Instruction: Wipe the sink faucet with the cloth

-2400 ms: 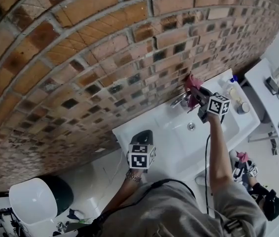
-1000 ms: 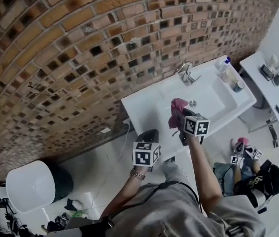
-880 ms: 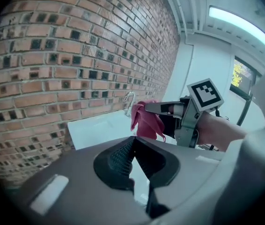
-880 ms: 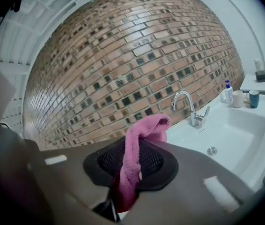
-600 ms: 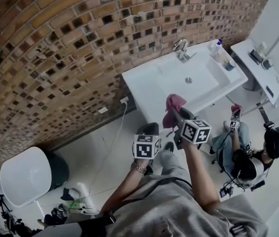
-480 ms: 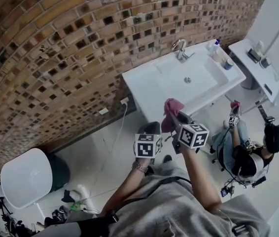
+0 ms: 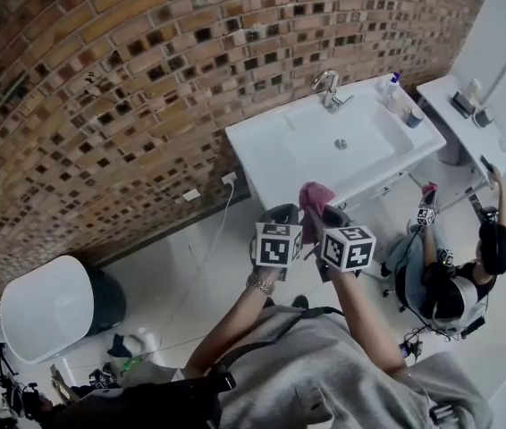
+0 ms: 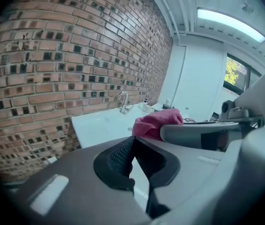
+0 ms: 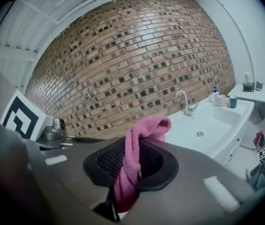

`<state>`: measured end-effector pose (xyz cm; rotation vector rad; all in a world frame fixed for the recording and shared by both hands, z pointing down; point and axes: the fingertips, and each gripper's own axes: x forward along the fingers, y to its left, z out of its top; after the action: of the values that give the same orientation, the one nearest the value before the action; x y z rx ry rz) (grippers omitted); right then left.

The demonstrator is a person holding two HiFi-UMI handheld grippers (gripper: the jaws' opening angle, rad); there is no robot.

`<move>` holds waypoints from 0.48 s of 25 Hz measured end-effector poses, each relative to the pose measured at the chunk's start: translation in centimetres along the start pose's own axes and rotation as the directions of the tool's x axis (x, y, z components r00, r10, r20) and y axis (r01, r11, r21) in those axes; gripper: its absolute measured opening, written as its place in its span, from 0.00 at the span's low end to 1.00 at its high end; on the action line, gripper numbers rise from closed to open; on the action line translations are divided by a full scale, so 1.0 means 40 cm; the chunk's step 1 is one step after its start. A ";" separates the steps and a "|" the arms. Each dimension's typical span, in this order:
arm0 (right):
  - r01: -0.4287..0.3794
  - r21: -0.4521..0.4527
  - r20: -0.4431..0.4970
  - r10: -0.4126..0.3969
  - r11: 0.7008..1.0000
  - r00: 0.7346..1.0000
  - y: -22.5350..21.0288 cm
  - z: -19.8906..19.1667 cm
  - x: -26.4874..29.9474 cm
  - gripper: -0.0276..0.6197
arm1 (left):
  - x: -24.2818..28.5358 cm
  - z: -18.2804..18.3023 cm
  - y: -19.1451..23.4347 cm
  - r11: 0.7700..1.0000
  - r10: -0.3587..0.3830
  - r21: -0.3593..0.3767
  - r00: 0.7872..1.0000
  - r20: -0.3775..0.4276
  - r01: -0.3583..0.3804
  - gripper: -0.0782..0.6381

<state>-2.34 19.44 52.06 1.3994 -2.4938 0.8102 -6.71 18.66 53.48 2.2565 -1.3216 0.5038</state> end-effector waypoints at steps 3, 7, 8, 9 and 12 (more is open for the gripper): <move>-0.010 0.001 0.014 0.010 1.000 1.000 0.005 0.001 -0.019 0.14 | 0.002 -0.005 -0.022 1.000 -0.004 0.017 1.000 -0.006 0.005 0.14; -0.014 -0.011 0.023 0.014 1.000 1.000 0.012 0.004 -0.034 0.14 | -0.002 0.001 -0.032 1.000 -0.001 0.014 1.000 0.013 0.001 0.14; -0.014 -0.014 0.026 0.015 1.000 1.000 0.012 0.004 -0.036 0.14 | -0.002 0.001 -0.032 1.000 -0.001 0.015 1.000 0.016 0.001 0.14; -0.016 -0.013 0.029 0.017 1.000 0.999 0.012 0.002 -0.038 0.14 | -0.002 -0.001 -0.034 1.000 -0.002 0.018 1.000 0.017 0.001 0.14; -0.023 0.006 0.041 0.022 1.000 0.999 0.008 -0.005 -0.050 0.14 | -0.006 -0.011 -0.041 1.000 -0.004 0.024 1.000 0.016 0.004 0.14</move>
<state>-1.55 21.18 51.30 1.4067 -2.5445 0.8024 -5.40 19.76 53.35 2.2865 -1.3254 0.5042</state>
